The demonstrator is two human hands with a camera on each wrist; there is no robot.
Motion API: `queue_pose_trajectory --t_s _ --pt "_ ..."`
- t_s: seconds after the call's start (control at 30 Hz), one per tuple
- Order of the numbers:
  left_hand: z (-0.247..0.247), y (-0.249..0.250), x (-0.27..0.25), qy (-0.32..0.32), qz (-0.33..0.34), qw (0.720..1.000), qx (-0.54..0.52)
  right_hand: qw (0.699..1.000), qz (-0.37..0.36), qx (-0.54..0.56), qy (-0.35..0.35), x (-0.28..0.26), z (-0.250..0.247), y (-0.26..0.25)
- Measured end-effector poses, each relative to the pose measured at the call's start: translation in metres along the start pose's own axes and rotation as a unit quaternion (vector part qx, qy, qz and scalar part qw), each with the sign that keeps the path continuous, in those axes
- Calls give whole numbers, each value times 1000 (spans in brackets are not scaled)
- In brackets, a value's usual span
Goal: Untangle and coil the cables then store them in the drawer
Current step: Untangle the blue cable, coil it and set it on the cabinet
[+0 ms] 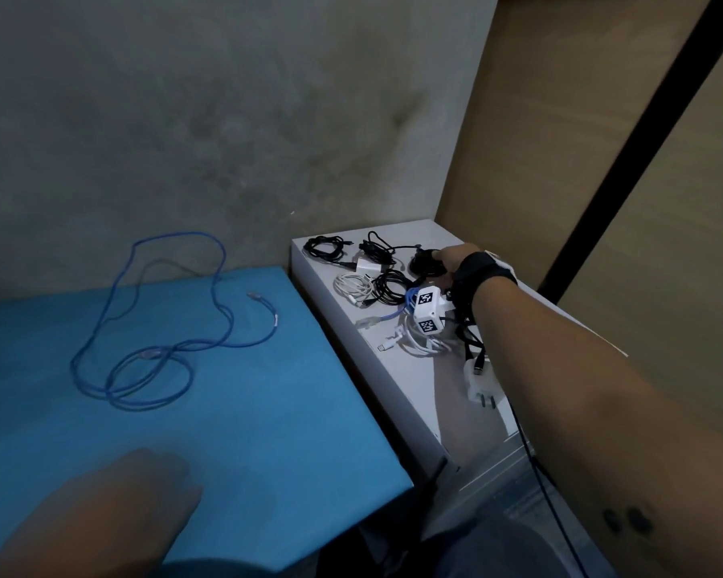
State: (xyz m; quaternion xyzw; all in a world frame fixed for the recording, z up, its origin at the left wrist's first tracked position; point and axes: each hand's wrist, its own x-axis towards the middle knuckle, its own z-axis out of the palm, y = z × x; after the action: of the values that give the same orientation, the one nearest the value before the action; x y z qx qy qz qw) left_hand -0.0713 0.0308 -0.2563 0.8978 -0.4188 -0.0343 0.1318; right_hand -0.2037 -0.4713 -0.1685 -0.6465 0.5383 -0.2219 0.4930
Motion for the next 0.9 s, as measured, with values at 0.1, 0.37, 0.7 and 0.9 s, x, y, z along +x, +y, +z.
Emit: queue_pose_trajectory --t_s 0.1,0.37,0.7,0.9 --pt "0 1 -1 -13 9 1000 2 991 -24 -120 44 -15 4 -23" --pt "-13 19 -10 -54 20 997 41 965 -208 -157 24 -86 78 -74" --pt "-27 16 -8 -84 39 994 54 791 -381 -372 -302 -238 211 -56" --pt "-28 -5 -2 -91 59 994 -9 701 -382 -500 -337 -262 263 -25"
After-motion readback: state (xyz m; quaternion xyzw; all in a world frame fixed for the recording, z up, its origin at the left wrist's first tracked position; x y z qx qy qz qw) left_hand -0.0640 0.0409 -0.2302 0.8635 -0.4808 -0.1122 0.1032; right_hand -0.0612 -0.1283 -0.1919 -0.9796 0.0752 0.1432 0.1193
